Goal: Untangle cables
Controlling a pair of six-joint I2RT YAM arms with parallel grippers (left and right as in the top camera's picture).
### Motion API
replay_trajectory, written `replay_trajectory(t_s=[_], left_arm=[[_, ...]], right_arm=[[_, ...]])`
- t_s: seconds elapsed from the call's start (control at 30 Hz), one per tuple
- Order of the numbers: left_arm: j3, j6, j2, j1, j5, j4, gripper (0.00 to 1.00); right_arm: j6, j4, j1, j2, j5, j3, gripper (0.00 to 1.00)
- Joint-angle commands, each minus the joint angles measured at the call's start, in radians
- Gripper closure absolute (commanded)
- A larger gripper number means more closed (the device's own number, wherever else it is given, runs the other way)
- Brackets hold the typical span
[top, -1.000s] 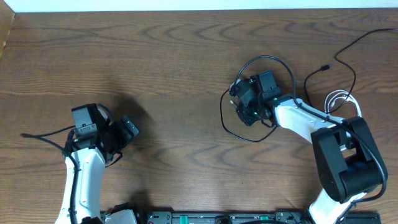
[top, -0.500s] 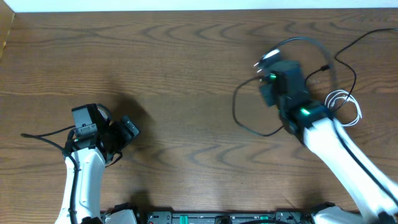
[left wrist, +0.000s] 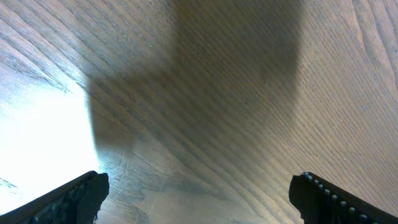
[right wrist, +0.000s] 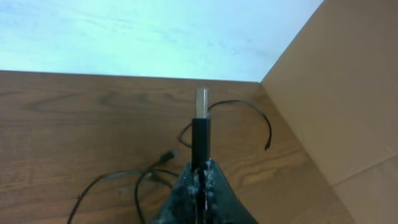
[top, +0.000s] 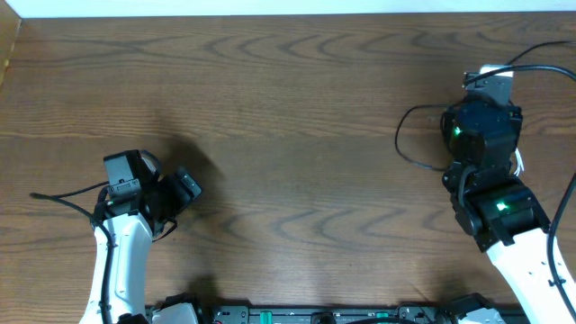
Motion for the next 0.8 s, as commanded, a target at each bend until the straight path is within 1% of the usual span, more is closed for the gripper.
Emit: replay_trajectory(t_s=[0.0, 0.07, 0.1, 0.13, 0.17, 0.23, 0.3, 0.33, 0.6, 0.77], left_arm=[[-0.001, 0.005, 0.002, 0.004, -0.010, -0.003, 0.01], [-0.001, 0.005, 0.002, 0.004, -0.010, -0.003, 0.01], [-0.001, 0.005, 0.002, 0.004, -0.010, -0.003, 0.01], [-0.001, 0.005, 0.002, 0.004, -0.010, -0.003, 0.02], [-0.001, 0.005, 0.002, 0.004, -0.010, -0.003, 0.02], [-0.001, 0.005, 0.002, 0.004, -0.010, -0.003, 0.02], [-0.001, 0.005, 0.002, 0.004, -0.010, -0.003, 0.01], [-0.001, 0.005, 0.002, 0.004, -0.010, -0.003, 0.01], [-0.001, 0.005, 0.002, 0.004, -0.010, -0.003, 0.01], [-0.001, 0.005, 0.002, 0.004, -0.010, -0.003, 0.01]], right_arm=[[0.034, -0.004, -0.010, 0.025, 0.029, 0.001, 0.77], [0.034, -0.004, -0.011, 0.042, 0.029, 0.001, 0.62], [0.034, -0.004, -0.010, 0.050, 0.029, 0.001, 0.50], [0.034, -0.004, -0.010, 0.062, 0.028, 0.001, 0.35], [0.034, -0.004, -0.010, 0.074, 0.023, 0.001, 0.24], [0.034, -0.005, -0.010, 0.092, -0.006, 0.001, 0.12], [0.034, -0.010, -0.010, 0.113, -0.047, 0.001, 0.04], [0.034, -0.015, -0.010, 0.122, -0.070, 0.001, 0.01], [0.034, -0.097, -0.010, 0.175, -0.379, 0.001, 0.01], [0.034, -0.177, -0.009, 0.179, -0.512, 0.001, 0.01]])
